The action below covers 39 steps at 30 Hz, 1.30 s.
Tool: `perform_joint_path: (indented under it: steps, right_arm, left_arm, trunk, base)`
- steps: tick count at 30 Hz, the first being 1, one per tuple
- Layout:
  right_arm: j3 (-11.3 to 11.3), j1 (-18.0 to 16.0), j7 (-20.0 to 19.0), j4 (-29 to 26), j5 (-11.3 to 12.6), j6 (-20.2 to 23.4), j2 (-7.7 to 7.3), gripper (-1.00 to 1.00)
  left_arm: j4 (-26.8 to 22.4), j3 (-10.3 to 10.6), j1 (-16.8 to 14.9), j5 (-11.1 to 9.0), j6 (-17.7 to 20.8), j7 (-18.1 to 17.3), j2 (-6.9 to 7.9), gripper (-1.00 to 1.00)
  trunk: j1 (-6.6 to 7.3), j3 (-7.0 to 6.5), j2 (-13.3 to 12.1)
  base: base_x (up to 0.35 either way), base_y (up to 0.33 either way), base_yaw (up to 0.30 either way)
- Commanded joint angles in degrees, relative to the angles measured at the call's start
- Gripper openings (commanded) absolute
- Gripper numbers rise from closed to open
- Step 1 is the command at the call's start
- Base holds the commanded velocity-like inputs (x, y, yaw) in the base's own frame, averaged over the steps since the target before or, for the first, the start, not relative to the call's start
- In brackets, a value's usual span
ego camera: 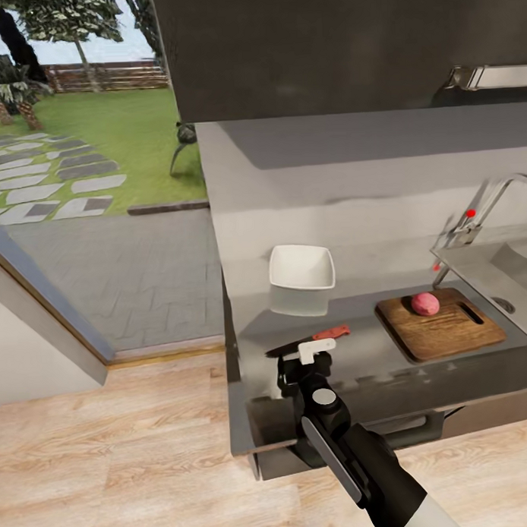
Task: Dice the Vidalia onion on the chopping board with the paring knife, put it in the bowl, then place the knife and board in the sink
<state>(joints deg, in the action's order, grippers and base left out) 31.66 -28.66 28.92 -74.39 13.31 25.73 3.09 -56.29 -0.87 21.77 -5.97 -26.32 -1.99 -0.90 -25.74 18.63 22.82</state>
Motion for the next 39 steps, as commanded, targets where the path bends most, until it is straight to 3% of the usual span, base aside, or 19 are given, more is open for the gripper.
perform_joint_path:
  steps: [1, 19, 25, 39]
  right_arm:
    - [0.14, -0.08, 1.01, -0.05, 0.49, 0.15, -0.01, 1.0]
    - [0.07, -0.08, 2.64, -0.1, 0.56, 0.11, 0.08, 1.0]
    - [0.07, -0.08, 5.53, -1.01, 0.65, 0.11, 0.27, 1.0]
    - [0.06, -0.08, 6.94, -12.52, 0.35, 2.29, 0.31, 1.0]
  left_arm:
    - [-0.05, -0.05, 0.02, -0.44, -0.05, -0.21, -0.04, 1.0]
    - [-0.06, -0.01, 0.02, -0.44, -0.05, -0.21, -0.06, 1.0]
    - [-0.04, -0.01, 0.02, -0.44, -0.05, -0.21, -0.06, 1.0]
    - [0.04, 0.01, 0.02, -0.44, -0.05, -0.21, -0.06, 1.0]
  trunk:
    - [-0.05, 0.09, 0.1]
    - [-0.05, 0.09, 0.1]
    - [-0.05, 0.09, 0.1]
    - [-0.05, 0.09, 0.1]
  base:
    - [0.11, 0.115, 0.0]
    - [0.026, 0.029, 0.0]
    - [-0.101, -0.058, 0.0]
    - [-0.043, -0.029, 0.0]
